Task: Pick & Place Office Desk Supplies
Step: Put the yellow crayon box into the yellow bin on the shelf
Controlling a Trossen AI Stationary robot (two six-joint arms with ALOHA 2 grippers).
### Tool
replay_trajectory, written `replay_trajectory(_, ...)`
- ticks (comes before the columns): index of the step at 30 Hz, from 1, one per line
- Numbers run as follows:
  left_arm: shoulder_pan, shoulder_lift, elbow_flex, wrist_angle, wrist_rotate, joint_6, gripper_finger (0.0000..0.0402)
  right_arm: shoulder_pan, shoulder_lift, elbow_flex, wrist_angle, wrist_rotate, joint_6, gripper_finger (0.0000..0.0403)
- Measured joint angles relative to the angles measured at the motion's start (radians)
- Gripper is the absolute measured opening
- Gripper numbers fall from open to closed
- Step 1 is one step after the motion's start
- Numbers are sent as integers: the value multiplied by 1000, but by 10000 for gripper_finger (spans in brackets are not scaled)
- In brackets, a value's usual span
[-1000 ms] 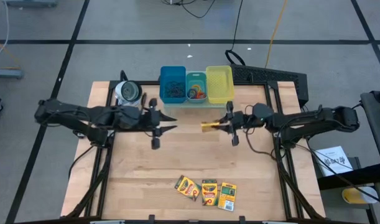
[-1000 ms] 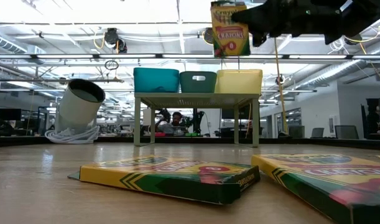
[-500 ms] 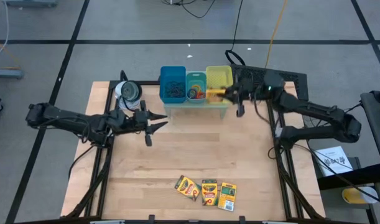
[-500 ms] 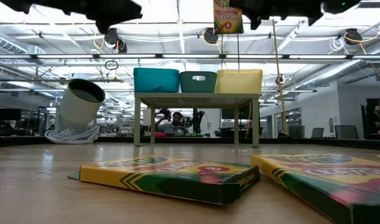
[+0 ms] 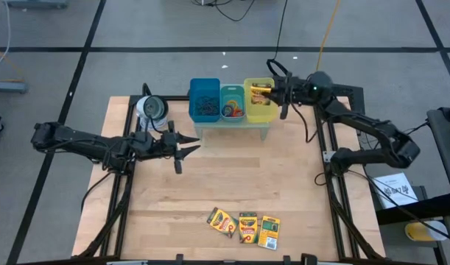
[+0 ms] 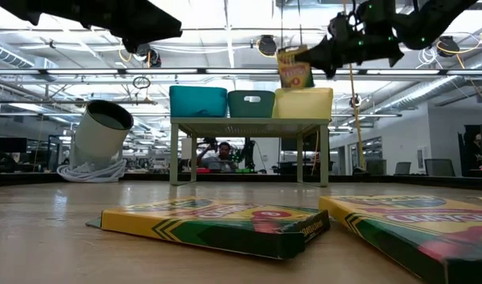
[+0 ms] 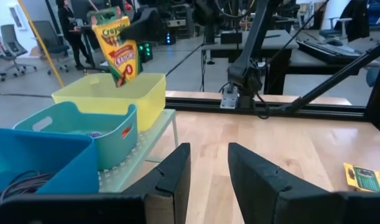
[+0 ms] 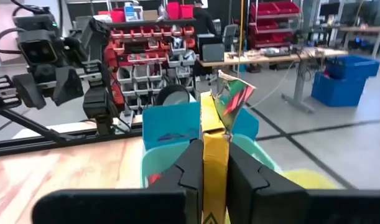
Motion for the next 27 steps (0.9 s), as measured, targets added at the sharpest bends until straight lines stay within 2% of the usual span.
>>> replay_trajectory(7,0,0,0,1,0,-3,118,4,5,-51,8,-1,13,39)
replay_trajectory(14,0,0,0,0,0,1,118,10,5,-109,35,0,39,26)
replay_trajectory(21,0,0,1,0,0,1,118,44,5,-143,92,5,57,49)
replay_trajectory(27,0,0,1,0,0,1,118,55,5,-155,111,7,53,40)
